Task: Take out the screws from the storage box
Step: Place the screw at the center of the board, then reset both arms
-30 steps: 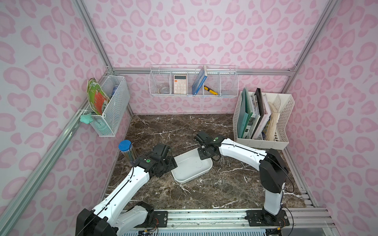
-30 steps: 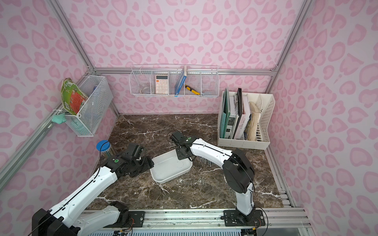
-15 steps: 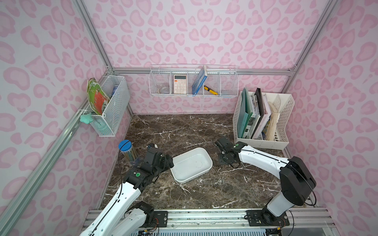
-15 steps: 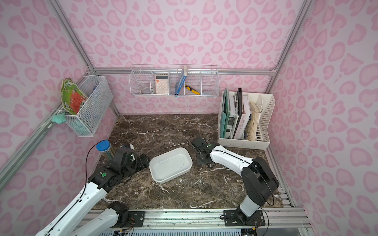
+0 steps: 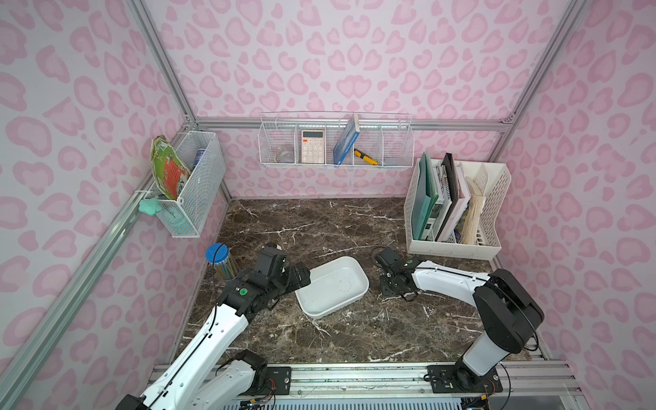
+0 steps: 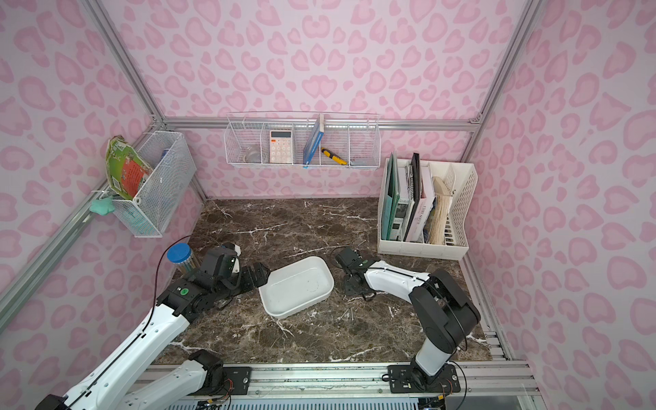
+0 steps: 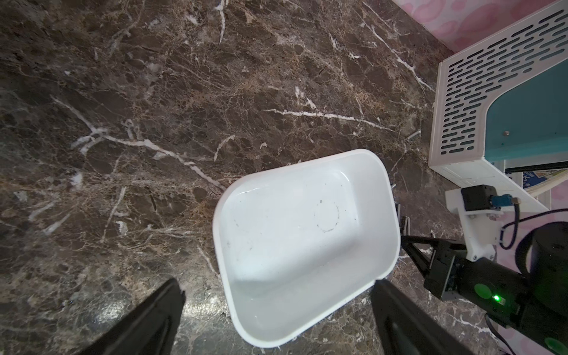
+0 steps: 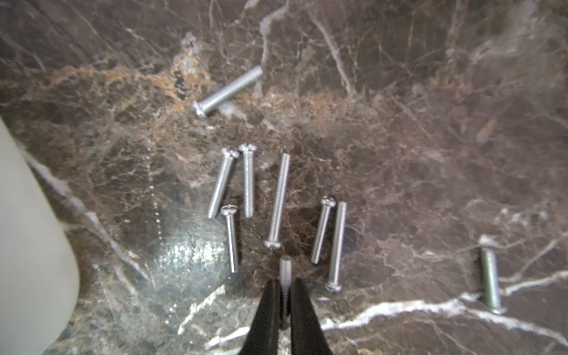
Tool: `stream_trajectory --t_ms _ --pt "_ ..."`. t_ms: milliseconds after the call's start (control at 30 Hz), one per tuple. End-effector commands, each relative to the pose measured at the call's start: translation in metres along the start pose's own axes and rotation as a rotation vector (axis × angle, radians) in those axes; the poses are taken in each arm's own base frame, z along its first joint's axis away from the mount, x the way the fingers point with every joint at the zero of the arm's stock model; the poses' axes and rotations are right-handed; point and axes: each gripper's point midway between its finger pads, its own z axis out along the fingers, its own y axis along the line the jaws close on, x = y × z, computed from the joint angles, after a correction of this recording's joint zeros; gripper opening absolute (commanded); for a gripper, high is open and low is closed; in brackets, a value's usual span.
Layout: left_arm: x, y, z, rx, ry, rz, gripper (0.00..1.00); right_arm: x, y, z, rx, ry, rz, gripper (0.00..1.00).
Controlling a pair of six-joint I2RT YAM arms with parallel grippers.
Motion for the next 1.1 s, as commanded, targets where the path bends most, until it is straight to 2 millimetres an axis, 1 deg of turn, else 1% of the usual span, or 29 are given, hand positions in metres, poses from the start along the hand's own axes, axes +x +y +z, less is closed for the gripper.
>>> stream_trajectory --t_ms 0,133,200,233,333,400,433,500,567,600,633,667,733,767,833,867,967,1033,1067 --pt "-0.005 -0.005 -0.004 0.006 0.003 0.044 0.99 -0.004 0.004 -0.003 -0.028 -0.017 0.008 0.17" --pt "-0.017 -0.005 -0.01 -0.034 -0.021 0.088 0.99 -0.01 0.006 -0.012 -0.041 -0.037 0.009 0.21" --pt "-0.026 -0.002 -0.016 -0.067 -0.054 0.109 0.99 -0.016 0.005 -0.023 -0.044 -0.067 0.01 0.22" --pt "-0.033 -0.001 -0.019 -0.08 -0.08 0.123 0.99 -0.022 0.006 -0.032 -0.055 -0.095 0.014 0.22" --pt "-0.057 0.003 -0.027 -0.144 -0.19 0.184 0.99 -0.046 0.011 -0.068 -0.113 -0.228 0.014 0.19" --pt "-0.081 0.012 -0.034 -0.227 -0.302 0.2 0.99 -0.066 0.012 -0.099 -0.163 -0.365 0.015 0.18" --pt "-0.092 0.014 -0.038 -0.252 -0.359 0.212 0.99 -0.075 0.008 -0.116 -0.174 -0.447 0.024 0.19" --pt "-0.112 0.007 -0.041 -0.226 -0.46 0.264 0.99 -0.089 -0.001 -0.147 -0.196 -0.606 0.057 0.28" --pt "-0.129 0.004 -0.041 -0.213 -0.551 0.315 0.99 -0.099 -0.016 -0.178 -0.214 -0.799 0.1 0.36" --pt "-0.136 0.01 -0.041 -0.242 -0.582 0.312 0.99 -0.1 -0.022 -0.186 -0.22 -0.869 0.112 0.44" --pt "-0.145 0.017 -0.041 -0.267 -0.616 0.292 0.99 -0.099 -0.033 -0.199 -0.216 -0.953 0.14 0.58" --pt "-0.151 0.025 -0.039 -0.283 -0.621 0.278 0.99 -0.098 -0.045 -0.21 -0.204 -1.032 0.178 0.65" --pt "-0.157 0.04 -0.026 -0.27 -0.579 0.255 0.99 -0.091 -0.067 -0.223 -0.155 -1.152 0.219 0.7" --pt "-0.16 0.049 -0.021 -0.272 -0.561 0.238 0.99 -0.087 -0.079 -0.225 -0.116 -1.204 0.227 0.72" --pt "-0.161 0.068 -0.008 -0.316 -0.529 0.213 0.99 -0.076 -0.104 -0.233 -0.013 -1.31 0.259 0.86" --pt "-0.16 0.077 -0.001 -0.343 -0.511 0.206 0.99 -0.068 -0.118 -0.234 0.05 -1.356 0.28 0.88" --pt "-0.153 0.102 0.02 -0.419 -0.466 0.203 0.99 -0.05 -0.15 -0.234 0.183 -1.448 0.304 0.91" --pt "-0.149 0.119 0.031 -0.461 -0.467 0.183 0.99 -0.046 -0.166 -0.225 0.247 -1.439 0.293 0.91" --pt "-0.144 0.13 0.04 -0.476 -0.458 0.165 0.99 -0.045 -0.176 -0.216 0.269 -1.418 0.306 0.91"
